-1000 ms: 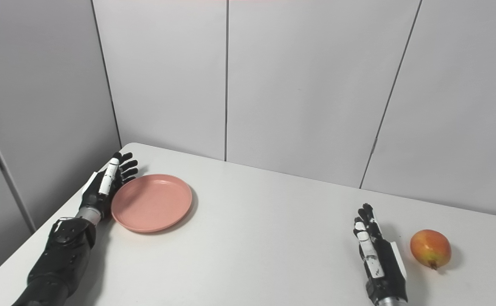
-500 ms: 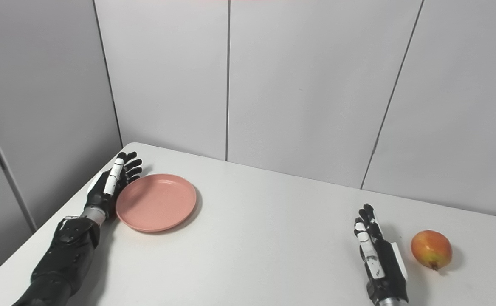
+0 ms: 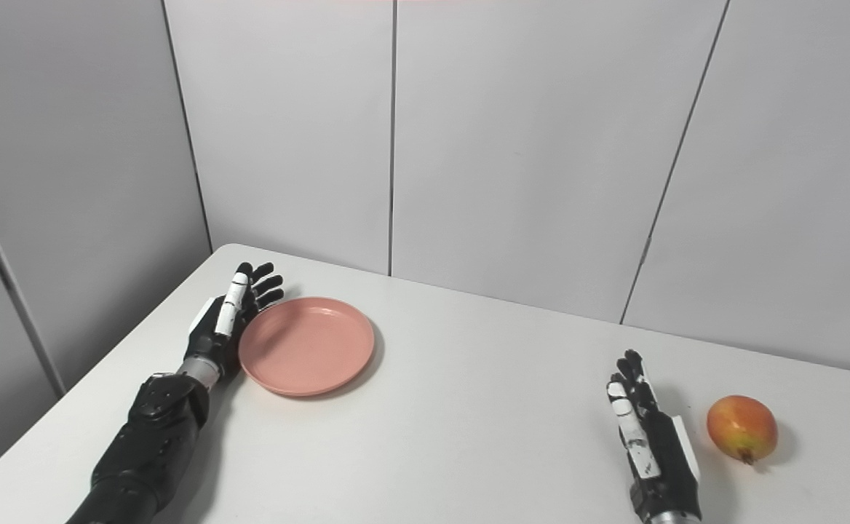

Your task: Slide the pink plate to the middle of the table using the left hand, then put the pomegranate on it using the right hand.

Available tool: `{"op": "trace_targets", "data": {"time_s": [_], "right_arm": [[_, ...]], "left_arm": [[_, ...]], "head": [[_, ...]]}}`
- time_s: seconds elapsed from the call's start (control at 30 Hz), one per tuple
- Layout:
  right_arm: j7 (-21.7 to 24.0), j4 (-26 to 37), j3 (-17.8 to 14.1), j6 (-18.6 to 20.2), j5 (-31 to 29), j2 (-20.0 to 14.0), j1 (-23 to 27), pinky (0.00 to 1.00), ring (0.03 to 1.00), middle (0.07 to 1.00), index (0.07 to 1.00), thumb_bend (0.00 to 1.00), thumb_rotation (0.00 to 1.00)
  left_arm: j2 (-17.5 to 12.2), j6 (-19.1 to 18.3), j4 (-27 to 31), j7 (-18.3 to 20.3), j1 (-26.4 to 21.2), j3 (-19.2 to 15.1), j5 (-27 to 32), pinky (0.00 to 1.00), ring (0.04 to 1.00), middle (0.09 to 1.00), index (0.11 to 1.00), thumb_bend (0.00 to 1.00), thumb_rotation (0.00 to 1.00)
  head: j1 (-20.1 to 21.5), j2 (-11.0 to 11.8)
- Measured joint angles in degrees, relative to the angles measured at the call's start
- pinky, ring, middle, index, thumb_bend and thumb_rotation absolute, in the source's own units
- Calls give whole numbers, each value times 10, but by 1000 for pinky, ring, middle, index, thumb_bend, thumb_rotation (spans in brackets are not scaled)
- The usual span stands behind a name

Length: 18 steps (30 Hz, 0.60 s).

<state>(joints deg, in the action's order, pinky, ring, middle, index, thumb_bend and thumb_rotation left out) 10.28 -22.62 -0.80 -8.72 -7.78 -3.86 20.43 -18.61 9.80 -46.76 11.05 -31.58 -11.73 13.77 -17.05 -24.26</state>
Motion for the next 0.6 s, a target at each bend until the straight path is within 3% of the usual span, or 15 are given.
{"op": "trace_targets", "data": {"time_s": [0.2,0.6], "right_arm": [[0,0,0,0,1,0,0,1000,993,1000,1000,540,792],[0,0,0,0,2,1,0,1000,991,1000,1000,550,802]], "left_arm": [[8,-20,24,0,6,5,5,882,898,895,880,598,1000],[61,-39,69,0,12,14,10,924,929,925,916,600,1000]], "head": [[1,-2],[11,-4]]}}
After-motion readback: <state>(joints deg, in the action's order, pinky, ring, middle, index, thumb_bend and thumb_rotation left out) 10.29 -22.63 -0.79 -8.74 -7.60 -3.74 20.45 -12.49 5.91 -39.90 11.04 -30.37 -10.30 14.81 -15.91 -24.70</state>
